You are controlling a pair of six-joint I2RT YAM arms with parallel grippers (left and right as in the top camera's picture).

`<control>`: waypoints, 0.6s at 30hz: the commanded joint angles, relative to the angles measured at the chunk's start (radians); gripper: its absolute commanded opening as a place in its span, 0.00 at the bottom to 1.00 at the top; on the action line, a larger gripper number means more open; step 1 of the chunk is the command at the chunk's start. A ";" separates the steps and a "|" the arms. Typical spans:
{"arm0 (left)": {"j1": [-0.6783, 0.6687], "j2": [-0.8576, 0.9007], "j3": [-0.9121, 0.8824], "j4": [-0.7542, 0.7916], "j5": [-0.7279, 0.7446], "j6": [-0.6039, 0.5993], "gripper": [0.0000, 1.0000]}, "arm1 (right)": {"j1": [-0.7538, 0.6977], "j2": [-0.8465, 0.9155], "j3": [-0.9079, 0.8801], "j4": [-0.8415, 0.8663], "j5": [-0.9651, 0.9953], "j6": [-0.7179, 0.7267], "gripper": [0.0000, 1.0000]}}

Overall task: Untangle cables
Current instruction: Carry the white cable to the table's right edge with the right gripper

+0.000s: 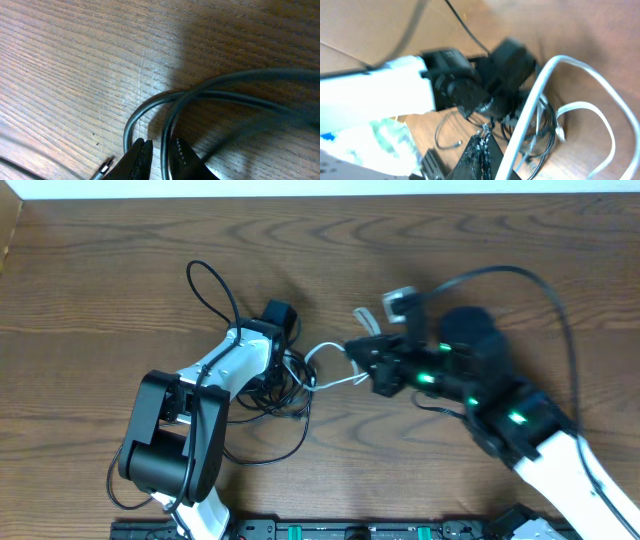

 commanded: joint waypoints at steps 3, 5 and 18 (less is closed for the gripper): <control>-0.004 0.056 -0.040 0.006 0.056 -0.008 0.21 | -0.073 -0.161 0.011 -0.042 -0.006 -0.057 0.01; -0.004 0.056 -0.040 0.006 0.056 -0.008 0.20 | -0.101 -0.216 0.011 -0.062 -0.006 -0.069 0.01; -0.004 0.056 -0.040 0.006 0.056 -0.008 0.21 | -0.301 -0.332 0.011 -0.273 0.225 -0.130 0.01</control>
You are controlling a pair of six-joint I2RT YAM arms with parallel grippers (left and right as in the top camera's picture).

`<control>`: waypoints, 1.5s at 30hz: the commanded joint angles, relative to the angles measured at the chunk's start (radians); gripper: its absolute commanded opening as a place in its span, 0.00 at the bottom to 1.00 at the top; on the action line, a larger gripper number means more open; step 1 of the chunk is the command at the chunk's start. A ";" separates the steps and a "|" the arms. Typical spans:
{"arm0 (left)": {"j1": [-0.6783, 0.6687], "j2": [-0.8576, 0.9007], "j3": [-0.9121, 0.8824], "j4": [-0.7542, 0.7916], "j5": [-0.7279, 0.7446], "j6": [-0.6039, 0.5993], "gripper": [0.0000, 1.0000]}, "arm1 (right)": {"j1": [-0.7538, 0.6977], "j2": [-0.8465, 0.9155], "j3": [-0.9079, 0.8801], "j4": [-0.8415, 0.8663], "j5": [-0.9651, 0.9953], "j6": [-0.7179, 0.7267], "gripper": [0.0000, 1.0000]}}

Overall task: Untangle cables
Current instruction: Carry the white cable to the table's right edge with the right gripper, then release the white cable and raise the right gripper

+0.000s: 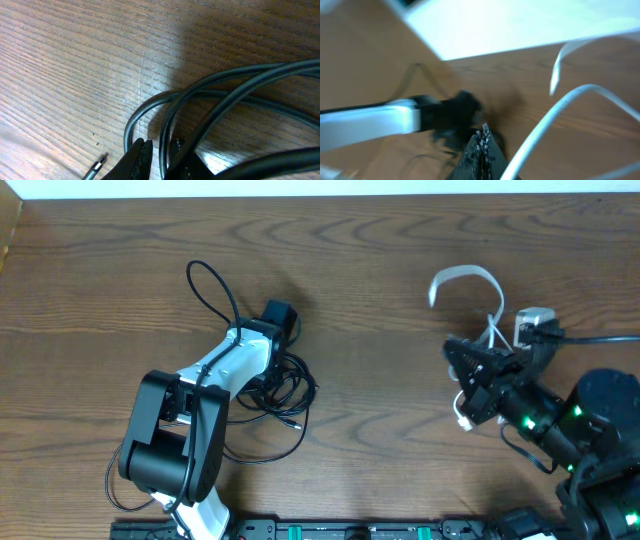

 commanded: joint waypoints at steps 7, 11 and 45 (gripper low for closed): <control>-0.004 0.056 -0.040 0.007 0.056 -0.008 0.21 | -0.204 0.137 0.013 0.012 0.072 -0.066 0.01; -0.004 0.056 -0.040 0.007 0.056 -0.009 0.21 | -0.387 0.299 0.093 0.040 -0.097 -0.064 0.01; -0.004 0.056 -0.040 0.014 0.056 -0.012 0.21 | -0.837 0.952 0.269 -0.010 0.007 -0.070 0.97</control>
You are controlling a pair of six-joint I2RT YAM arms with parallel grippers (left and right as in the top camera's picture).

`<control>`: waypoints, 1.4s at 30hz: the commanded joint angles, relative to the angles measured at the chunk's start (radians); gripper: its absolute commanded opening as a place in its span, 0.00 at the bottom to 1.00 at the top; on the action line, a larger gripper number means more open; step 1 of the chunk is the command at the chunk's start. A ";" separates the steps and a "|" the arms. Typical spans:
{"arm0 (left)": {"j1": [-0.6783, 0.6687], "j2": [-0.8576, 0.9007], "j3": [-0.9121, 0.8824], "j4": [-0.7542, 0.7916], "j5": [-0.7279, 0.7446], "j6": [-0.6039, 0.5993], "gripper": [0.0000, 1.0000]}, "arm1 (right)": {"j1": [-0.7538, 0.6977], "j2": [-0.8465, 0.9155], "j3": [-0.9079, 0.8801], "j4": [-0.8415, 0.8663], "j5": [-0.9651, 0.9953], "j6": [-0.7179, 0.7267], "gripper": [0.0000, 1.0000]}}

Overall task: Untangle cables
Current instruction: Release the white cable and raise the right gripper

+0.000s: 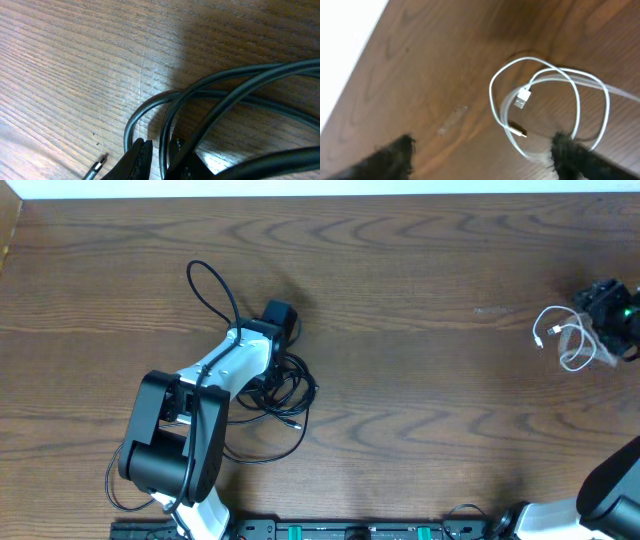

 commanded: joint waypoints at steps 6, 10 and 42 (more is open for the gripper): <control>-0.003 0.056 -0.039 0.012 0.059 -0.011 0.21 | 0.004 0.032 0.023 -0.025 -0.006 0.007 0.99; -0.003 0.056 -0.039 0.012 0.059 -0.011 0.21 | 0.017 0.032 0.020 -0.047 -0.006 0.006 0.99; 0.002 0.054 -0.022 0.038 0.319 0.178 0.07 | 0.399 0.033 -0.087 -0.245 -0.004 0.026 0.99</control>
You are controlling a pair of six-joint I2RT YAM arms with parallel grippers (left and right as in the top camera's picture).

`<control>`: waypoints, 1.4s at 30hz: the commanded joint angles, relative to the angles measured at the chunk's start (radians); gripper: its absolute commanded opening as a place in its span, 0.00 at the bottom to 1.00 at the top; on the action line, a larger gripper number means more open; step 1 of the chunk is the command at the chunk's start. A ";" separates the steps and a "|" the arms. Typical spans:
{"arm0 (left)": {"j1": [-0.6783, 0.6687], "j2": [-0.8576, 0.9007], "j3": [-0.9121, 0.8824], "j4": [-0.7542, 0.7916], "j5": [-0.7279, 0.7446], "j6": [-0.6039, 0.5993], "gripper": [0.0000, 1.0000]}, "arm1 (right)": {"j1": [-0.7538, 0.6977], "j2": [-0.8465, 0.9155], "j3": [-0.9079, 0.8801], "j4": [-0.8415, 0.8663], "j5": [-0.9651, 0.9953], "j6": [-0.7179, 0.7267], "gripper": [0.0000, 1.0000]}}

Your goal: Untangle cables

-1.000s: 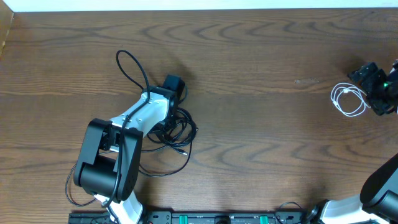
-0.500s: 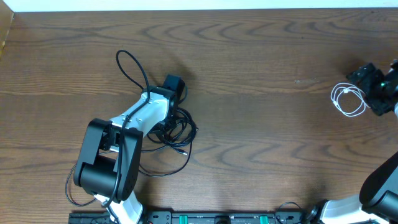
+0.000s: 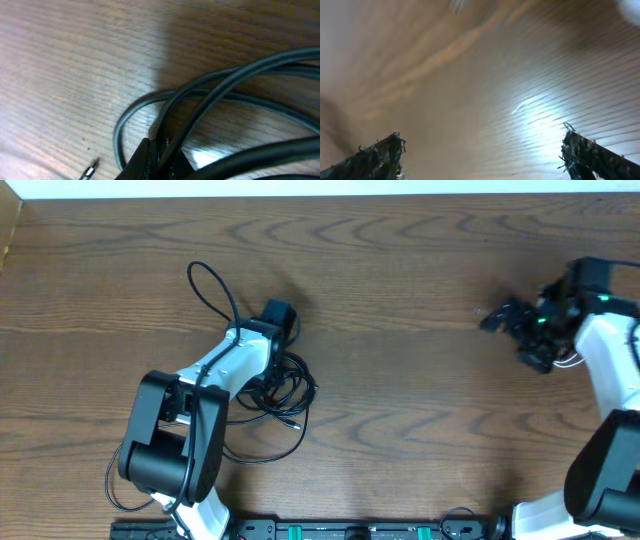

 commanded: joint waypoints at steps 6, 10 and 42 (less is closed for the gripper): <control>0.005 0.003 0.090 -0.049 0.447 0.197 0.07 | 0.203 0.005 -0.079 0.144 -0.009 0.125 0.99; 0.005 -0.059 0.148 -0.036 0.573 0.199 0.08 | 0.261 0.005 -0.079 0.199 -0.009 0.050 0.99; -0.066 -0.173 0.228 -0.134 0.367 -0.026 0.70 | 0.333 0.005 -0.081 0.203 -0.010 -0.078 0.80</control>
